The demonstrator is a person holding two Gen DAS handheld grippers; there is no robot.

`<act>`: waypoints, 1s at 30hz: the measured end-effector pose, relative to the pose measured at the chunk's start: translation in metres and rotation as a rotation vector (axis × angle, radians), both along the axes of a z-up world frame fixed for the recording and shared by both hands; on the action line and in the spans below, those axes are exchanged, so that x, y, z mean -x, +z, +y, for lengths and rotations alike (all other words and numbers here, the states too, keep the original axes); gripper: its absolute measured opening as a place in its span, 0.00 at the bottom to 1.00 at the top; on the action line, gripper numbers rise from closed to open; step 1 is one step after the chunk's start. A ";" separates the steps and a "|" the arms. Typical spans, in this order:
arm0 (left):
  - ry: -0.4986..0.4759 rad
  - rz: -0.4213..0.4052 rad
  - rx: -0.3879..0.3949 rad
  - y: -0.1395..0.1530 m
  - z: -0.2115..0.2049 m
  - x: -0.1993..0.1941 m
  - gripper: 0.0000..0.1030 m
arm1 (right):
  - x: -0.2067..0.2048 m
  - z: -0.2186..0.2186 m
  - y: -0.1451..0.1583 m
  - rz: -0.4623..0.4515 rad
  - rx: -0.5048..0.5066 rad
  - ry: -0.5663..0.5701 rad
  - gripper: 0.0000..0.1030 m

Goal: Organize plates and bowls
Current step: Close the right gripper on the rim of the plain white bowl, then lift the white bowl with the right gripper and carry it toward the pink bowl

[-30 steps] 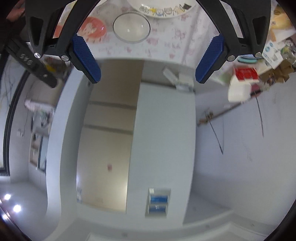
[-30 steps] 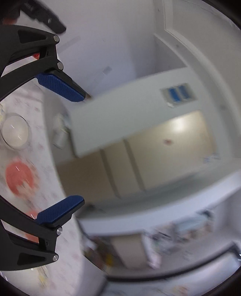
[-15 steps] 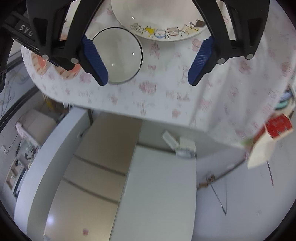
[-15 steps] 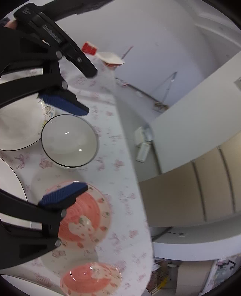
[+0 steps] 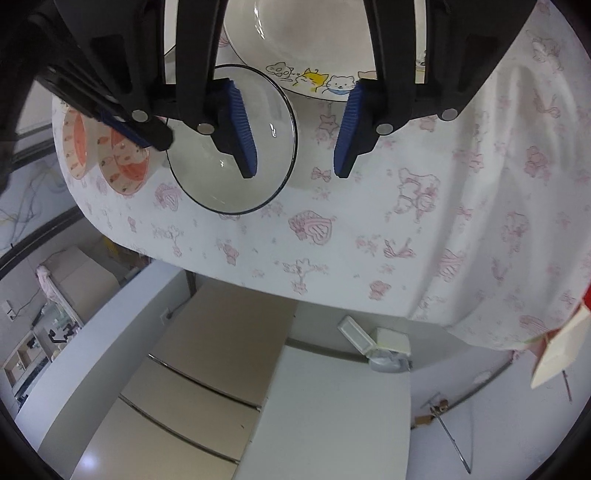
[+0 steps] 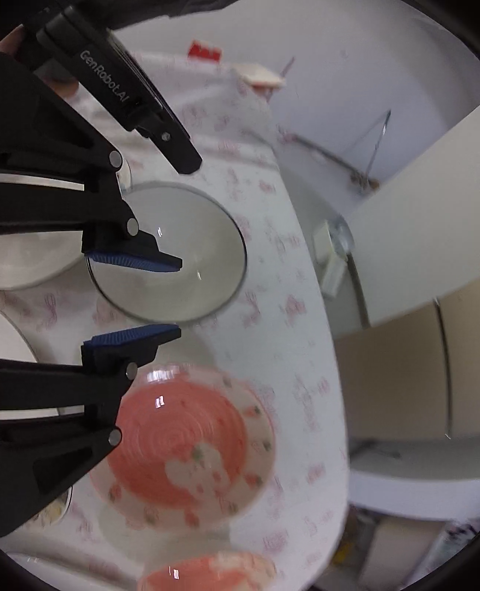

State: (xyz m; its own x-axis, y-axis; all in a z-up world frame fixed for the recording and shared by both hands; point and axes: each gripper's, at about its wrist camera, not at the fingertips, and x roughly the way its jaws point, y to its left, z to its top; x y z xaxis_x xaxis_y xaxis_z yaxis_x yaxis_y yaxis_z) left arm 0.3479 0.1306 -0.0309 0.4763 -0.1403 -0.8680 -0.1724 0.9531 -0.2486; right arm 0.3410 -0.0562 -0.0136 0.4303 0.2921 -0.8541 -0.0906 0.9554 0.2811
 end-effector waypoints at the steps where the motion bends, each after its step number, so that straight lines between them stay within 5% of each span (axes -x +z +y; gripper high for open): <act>1: 0.004 0.007 0.001 -0.002 0.001 -0.001 0.37 | 0.002 0.001 0.004 -0.015 0.002 0.009 0.27; 5: -0.005 0.017 -0.009 -0.007 0.000 -0.004 0.36 | 0.005 -0.001 0.009 -0.022 0.009 0.009 0.26; 9: -0.038 0.027 -0.106 -0.011 -0.011 -0.006 0.35 | 0.003 -0.001 0.008 0.016 0.041 0.001 0.25; 19: -0.046 0.107 0.013 -0.039 0.001 -0.017 0.22 | -0.015 0.001 -0.030 0.136 0.012 0.003 0.12; 24: -0.071 0.122 0.062 -0.046 0.000 -0.019 0.11 | -0.018 0.006 -0.041 0.151 0.026 0.008 0.12; 30: -0.066 0.148 0.121 -0.057 0.000 -0.023 0.11 | -0.018 0.011 -0.044 0.132 0.063 0.014 0.12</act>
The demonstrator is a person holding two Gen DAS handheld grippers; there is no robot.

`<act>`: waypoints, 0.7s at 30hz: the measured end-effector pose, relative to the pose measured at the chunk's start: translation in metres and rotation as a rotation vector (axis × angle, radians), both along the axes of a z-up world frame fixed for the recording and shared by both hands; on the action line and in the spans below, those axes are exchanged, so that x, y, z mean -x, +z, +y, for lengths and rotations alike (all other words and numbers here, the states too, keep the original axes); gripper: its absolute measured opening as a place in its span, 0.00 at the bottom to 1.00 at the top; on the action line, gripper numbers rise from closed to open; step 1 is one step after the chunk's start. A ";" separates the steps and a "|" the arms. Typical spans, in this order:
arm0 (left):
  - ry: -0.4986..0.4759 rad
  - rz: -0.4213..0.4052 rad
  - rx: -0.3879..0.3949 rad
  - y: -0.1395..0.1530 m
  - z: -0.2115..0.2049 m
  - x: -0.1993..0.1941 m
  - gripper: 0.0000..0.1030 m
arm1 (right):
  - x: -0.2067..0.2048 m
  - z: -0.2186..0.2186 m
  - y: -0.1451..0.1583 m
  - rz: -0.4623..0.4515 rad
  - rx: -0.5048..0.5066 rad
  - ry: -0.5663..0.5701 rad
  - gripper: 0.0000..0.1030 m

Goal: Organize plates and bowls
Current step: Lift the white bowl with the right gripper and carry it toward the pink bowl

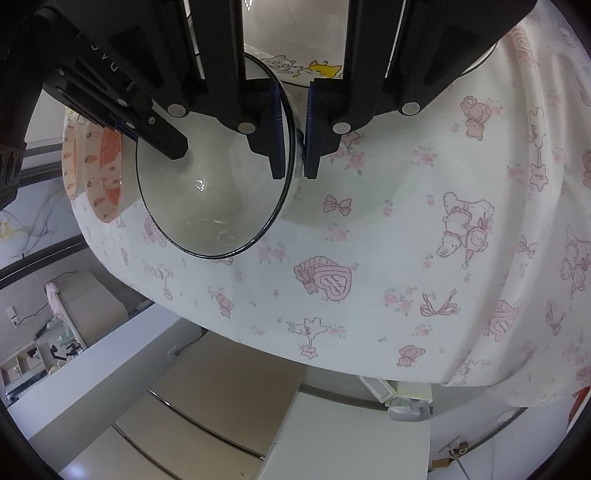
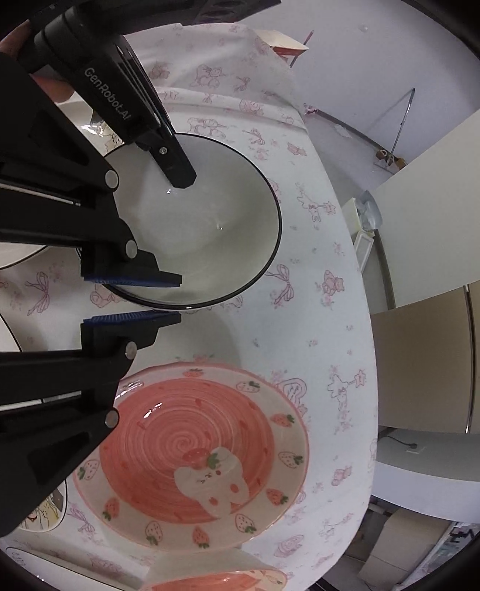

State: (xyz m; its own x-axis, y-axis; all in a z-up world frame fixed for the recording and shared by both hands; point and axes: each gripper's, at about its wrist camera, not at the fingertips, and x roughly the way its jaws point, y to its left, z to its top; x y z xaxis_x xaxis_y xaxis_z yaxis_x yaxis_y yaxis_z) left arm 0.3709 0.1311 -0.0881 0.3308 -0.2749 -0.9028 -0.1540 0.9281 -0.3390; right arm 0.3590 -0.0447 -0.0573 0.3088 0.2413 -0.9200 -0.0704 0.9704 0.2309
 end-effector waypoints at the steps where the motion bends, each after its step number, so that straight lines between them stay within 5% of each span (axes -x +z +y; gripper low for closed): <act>1: 0.002 -0.001 0.003 0.000 0.000 0.000 0.11 | 0.000 0.000 0.000 -0.001 0.002 0.002 0.12; 12: -0.022 -0.045 -0.054 0.010 -0.006 0.003 0.09 | 0.003 -0.001 0.009 -0.023 0.000 0.003 0.11; 21: -0.030 -0.148 -0.064 0.051 -0.010 0.019 0.09 | 0.018 -0.010 0.044 -0.098 -0.045 -0.003 0.11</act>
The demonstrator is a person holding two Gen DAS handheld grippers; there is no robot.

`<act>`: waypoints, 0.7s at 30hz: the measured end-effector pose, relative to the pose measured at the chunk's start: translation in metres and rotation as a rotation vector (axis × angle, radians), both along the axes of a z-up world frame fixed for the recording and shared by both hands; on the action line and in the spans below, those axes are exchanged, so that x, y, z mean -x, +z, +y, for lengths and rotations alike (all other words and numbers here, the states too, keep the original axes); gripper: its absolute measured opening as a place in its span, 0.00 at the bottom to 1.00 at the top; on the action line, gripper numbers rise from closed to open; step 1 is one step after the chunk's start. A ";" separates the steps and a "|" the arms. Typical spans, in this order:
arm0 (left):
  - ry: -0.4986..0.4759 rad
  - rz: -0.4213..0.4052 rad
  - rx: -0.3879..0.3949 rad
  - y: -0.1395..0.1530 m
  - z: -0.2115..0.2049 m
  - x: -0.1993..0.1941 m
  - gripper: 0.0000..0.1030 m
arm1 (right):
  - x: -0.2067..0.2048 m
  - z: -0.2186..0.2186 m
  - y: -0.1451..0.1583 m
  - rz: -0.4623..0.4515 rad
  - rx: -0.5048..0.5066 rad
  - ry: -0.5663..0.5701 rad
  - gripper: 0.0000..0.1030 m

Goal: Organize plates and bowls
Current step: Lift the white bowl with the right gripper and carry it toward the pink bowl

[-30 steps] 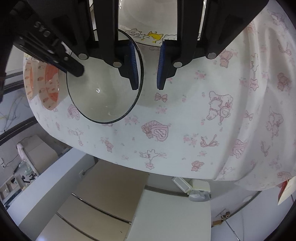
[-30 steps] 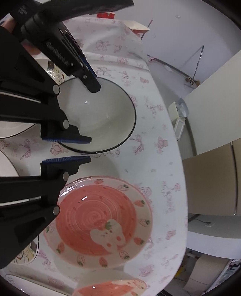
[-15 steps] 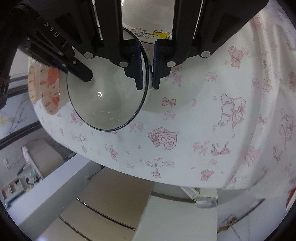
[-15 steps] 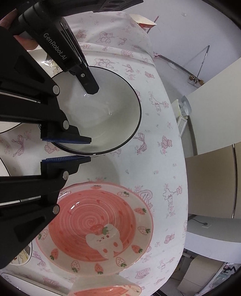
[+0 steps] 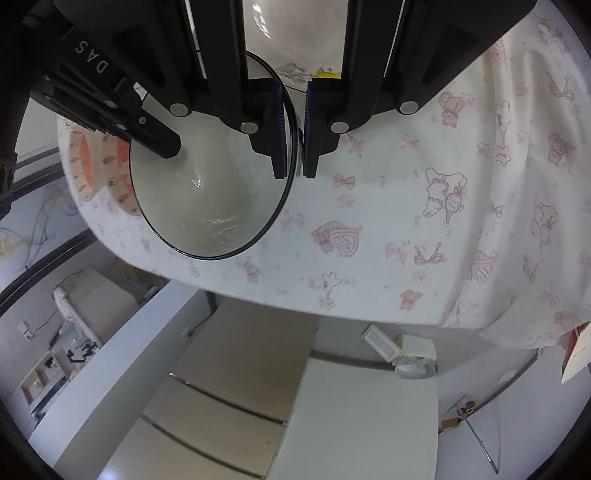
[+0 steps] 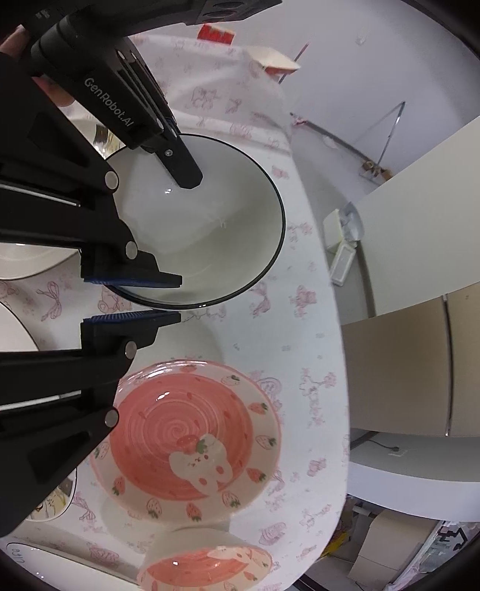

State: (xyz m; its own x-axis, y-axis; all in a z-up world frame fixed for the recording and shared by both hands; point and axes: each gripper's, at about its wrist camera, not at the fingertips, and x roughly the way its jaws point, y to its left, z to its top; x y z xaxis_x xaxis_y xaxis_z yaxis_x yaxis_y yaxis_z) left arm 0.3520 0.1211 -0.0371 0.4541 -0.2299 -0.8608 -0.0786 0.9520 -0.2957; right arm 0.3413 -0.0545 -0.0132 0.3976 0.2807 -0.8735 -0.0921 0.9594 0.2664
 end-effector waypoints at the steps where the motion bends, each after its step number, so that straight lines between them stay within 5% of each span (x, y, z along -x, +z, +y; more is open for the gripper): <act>1: -0.003 -0.009 0.015 0.005 -0.001 0.002 0.09 | 0.003 -0.002 0.005 -0.012 0.000 -0.006 0.11; 12: -0.059 -0.154 0.006 0.078 -0.047 0.034 0.09 | 0.034 -0.039 0.087 -0.164 0.035 0.005 0.10; 21: -0.129 -0.248 -0.074 0.128 -0.128 0.034 0.09 | 0.050 -0.112 0.108 -0.244 -0.023 -0.119 0.10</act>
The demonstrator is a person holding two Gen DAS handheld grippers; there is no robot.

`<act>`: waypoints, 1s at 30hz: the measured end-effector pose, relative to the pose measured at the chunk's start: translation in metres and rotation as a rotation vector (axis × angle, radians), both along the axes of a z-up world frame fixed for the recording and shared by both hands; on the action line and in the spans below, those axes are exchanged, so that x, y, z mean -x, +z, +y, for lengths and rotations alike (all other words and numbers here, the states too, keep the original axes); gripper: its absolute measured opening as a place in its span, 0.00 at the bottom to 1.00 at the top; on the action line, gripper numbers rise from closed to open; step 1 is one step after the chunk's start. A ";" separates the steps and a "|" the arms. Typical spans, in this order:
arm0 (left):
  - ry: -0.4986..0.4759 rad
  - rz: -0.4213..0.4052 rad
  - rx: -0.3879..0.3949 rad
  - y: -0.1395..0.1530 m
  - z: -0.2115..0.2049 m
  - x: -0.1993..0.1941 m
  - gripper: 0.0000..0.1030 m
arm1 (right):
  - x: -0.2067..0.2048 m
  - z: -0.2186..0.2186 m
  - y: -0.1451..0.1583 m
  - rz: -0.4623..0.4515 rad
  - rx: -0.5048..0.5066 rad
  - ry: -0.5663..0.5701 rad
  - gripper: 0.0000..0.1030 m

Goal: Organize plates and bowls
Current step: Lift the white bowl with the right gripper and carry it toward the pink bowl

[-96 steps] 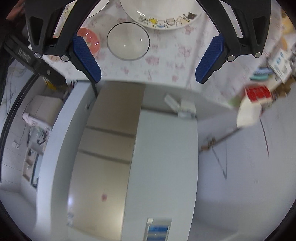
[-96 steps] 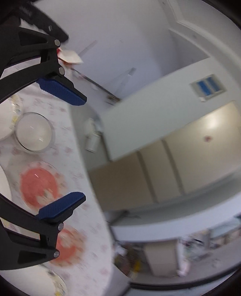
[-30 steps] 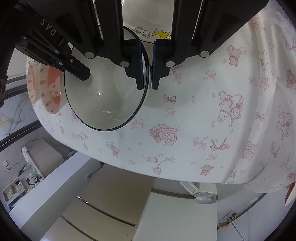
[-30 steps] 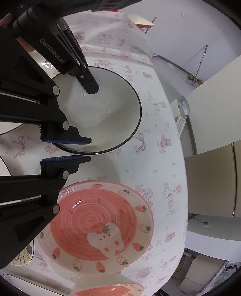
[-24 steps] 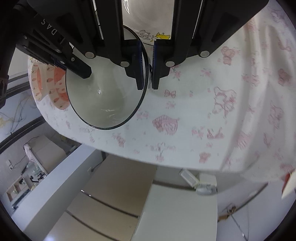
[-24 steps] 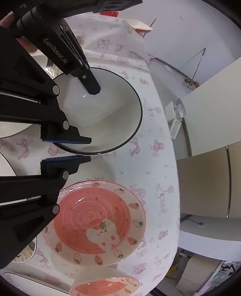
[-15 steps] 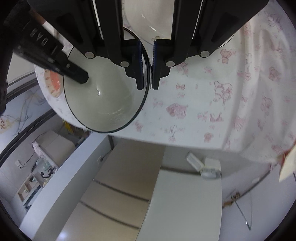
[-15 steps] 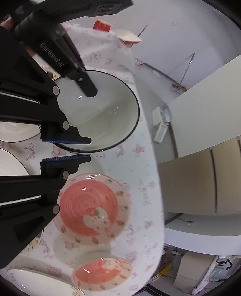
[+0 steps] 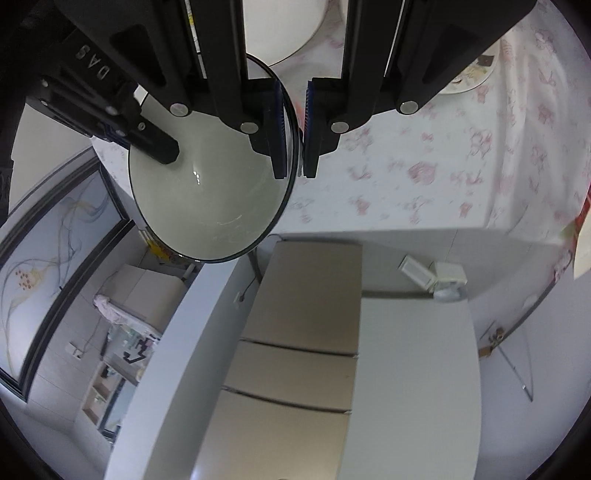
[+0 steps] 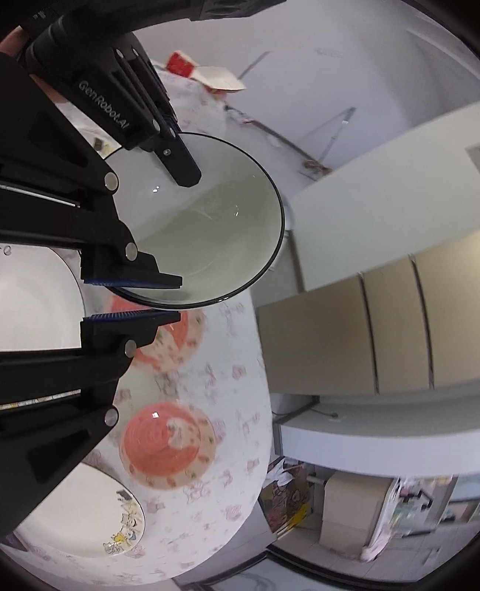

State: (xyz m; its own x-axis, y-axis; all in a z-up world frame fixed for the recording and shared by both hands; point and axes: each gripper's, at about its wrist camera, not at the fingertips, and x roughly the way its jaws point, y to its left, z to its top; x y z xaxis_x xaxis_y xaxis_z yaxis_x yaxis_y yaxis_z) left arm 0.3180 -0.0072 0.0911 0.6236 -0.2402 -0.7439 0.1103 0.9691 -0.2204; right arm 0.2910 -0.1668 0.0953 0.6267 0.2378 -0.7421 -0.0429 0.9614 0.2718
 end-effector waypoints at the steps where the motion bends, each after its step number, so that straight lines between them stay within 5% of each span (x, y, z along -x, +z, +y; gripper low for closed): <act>1: -0.007 -0.008 -0.001 -0.001 -0.006 -0.001 0.09 | 0.001 -0.010 0.000 -0.011 -0.028 -0.011 0.10; 4: -0.028 -0.012 -0.002 -0.019 -0.021 -0.004 0.09 | -0.002 -0.028 -0.007 -0.009 -0.071 -0.032 0.10; 10: -0.039 0.105 0.006 -0.071 -0.025 -0.028 0.10 | -0.025 -0.036 -0.041 0.090 -0.050 -0.070 0.10; 30: -0.024 0.184 -0.089 -0.117 -0.013 -0.050 0.10 | -0.048 -0.011 -0.091 0.185 0.000 -0.021 0.13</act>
State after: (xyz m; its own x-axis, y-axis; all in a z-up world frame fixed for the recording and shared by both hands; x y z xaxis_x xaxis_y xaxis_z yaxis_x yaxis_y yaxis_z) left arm 0.3684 -0.0200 -0.0257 0.4698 -0.1814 -0.8639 0.0995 0.9833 -0.1523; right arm 0.3388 -0.1780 0.0044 0.4844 0.2261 -0.8451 0.0277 0.9616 0.2732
